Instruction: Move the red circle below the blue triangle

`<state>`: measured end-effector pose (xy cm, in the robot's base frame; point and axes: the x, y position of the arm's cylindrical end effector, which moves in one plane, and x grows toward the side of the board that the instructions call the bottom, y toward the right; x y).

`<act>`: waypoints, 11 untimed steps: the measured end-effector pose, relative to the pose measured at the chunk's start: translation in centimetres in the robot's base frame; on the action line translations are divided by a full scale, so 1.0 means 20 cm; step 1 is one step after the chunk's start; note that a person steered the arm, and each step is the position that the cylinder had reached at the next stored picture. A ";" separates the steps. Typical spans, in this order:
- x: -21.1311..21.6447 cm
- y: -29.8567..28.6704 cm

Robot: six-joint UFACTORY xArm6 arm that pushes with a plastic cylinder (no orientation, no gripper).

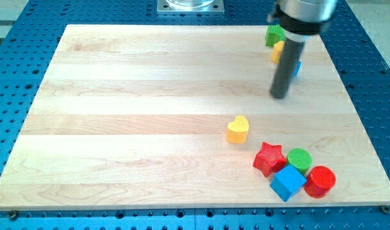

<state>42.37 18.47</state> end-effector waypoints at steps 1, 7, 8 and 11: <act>-0.12 0.13; 0.98 -0.07; 0.77 -0.32; 0.22 -0.27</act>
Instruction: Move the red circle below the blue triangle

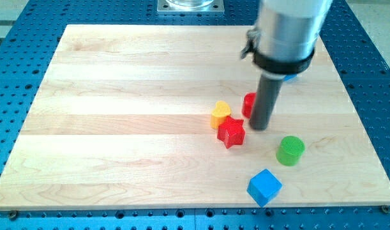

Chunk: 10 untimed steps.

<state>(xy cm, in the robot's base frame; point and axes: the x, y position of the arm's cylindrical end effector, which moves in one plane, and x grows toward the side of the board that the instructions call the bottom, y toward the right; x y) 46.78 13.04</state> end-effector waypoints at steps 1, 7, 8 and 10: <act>0.01 -0.11; -0.47 0.02; -0.35 0.16; 0.02 0.41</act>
